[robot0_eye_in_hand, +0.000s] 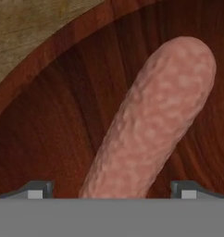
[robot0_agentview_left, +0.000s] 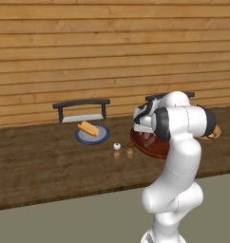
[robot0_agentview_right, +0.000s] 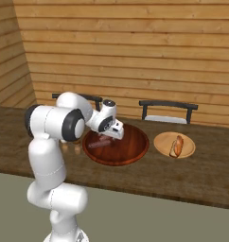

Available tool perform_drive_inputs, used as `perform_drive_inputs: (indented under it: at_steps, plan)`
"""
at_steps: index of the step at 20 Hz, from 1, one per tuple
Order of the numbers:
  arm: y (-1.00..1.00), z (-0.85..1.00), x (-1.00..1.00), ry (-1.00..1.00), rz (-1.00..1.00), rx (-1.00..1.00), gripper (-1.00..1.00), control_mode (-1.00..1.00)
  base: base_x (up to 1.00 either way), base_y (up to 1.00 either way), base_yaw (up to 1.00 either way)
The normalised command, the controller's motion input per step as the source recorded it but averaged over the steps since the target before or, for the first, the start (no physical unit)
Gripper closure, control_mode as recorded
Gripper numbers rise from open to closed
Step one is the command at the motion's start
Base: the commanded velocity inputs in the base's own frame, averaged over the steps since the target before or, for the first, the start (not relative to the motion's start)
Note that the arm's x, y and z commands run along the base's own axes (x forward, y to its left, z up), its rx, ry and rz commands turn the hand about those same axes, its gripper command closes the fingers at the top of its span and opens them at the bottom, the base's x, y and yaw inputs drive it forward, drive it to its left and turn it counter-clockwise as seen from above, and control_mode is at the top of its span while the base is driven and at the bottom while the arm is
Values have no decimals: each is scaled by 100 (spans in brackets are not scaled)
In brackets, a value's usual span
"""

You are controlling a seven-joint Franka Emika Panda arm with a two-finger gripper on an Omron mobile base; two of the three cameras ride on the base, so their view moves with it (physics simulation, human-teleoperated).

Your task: Place one bun and one sausage from the bowl on each plate.

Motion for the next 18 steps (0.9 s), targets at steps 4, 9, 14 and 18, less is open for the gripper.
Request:
perform_drive_inputs:
  at_steps: [4, 9, 14, 18]
  plan:
    - [0, -3, 1, 0, 0, 5, 100, -100, 0, 0, 0]
    - [0, 0, 0, 0, 0, 1, 100, -100, 0, 0, 0]
    - [0, 0, 0, 0, 0, 0, 100, -100, 0, 0, 0]
    - [-10, 47, -6, 0, 0, -2, 100, -100, 0, 0, 0]
